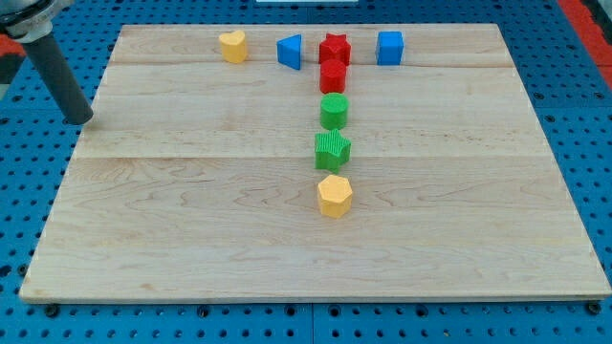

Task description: Place your arm at the bottom center of the board

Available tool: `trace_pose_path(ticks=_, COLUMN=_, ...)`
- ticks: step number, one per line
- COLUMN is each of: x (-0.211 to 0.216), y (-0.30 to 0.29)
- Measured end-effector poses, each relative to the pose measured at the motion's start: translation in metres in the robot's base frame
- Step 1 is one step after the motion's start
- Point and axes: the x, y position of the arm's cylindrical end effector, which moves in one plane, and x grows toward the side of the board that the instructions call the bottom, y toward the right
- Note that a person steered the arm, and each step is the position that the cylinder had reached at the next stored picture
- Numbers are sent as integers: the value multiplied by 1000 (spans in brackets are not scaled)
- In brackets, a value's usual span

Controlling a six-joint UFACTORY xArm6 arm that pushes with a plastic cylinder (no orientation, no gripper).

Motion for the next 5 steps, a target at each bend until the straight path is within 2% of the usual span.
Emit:
trace_pose_path(ticks=1, x=1, y=-2)
trace_pose_path(ticks=2, x=36, y=-1)
trace_pose_path(ticks=4, x=197, y=188)
trace_pose_path(ticks=5, x=236, y=242)
